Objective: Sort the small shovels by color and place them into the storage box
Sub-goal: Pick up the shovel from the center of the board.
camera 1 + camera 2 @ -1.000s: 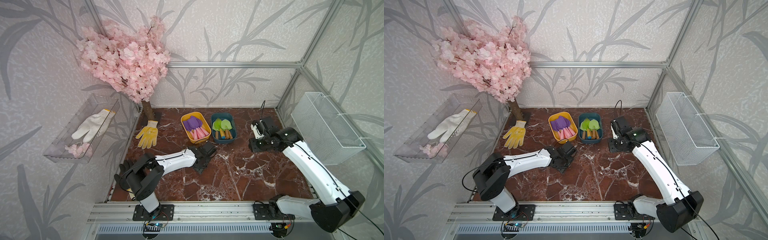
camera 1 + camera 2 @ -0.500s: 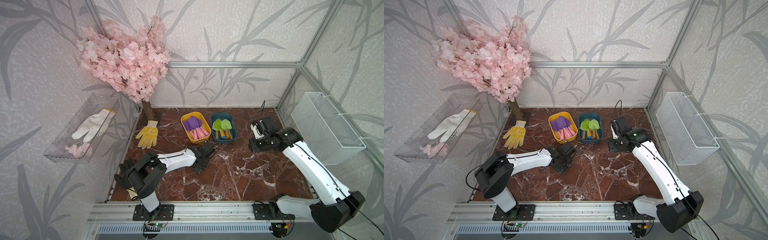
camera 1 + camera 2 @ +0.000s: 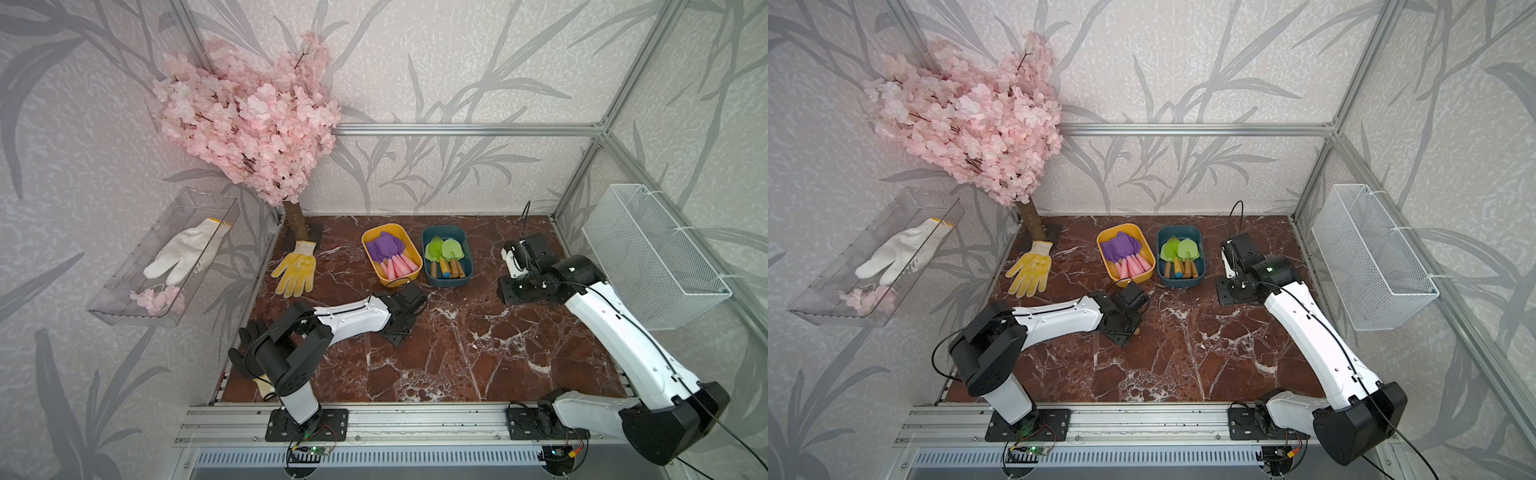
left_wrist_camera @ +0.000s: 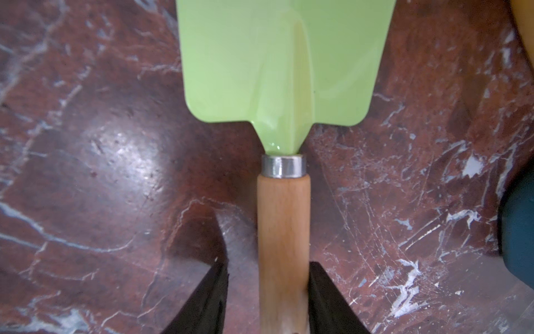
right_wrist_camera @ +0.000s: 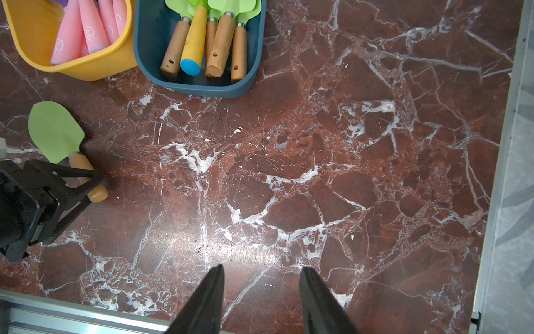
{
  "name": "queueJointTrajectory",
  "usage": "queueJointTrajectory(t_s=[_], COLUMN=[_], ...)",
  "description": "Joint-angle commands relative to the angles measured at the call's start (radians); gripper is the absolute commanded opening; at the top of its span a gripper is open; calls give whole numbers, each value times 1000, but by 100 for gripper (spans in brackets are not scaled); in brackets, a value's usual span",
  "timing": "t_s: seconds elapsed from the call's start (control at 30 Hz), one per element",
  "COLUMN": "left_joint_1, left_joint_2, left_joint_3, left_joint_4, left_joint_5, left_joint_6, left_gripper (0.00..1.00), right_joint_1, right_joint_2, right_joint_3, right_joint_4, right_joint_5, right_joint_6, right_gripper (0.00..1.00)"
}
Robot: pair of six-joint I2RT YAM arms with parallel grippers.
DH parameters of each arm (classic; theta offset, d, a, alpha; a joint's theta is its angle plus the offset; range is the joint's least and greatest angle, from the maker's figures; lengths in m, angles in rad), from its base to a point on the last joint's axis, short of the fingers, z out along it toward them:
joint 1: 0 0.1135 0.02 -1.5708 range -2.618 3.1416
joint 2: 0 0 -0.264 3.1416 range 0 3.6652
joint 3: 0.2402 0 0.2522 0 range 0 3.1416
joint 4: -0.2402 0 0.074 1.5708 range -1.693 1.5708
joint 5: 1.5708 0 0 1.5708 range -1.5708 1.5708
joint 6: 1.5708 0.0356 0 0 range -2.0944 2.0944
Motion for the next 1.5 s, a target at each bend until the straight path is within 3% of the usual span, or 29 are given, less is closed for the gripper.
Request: queueJointTrajectory(t_s=[0.0, 0.93, 1.47], left_joint_1=[4, 17, 19], left_joint_2=[-1, -21, -106], left_joint_3=[-18, -42, -87], left_joint_4=[-11, 0, -10], left_joint_5=[-8, -16, -46], left_joint_6=[-1, -4, -2], left_gripper=[46, 30, 12], right_joint_1=[-5, -5, -6], right_joint_2=[-15, 4, 4], right_joint_3=[-10, -3, 4], right_joint_4=[12, 18, 15], right_joint_5=[-1, -19, -43], right_joint_6=[-4, -1, 7], right_gripper=[47, 47, 47])
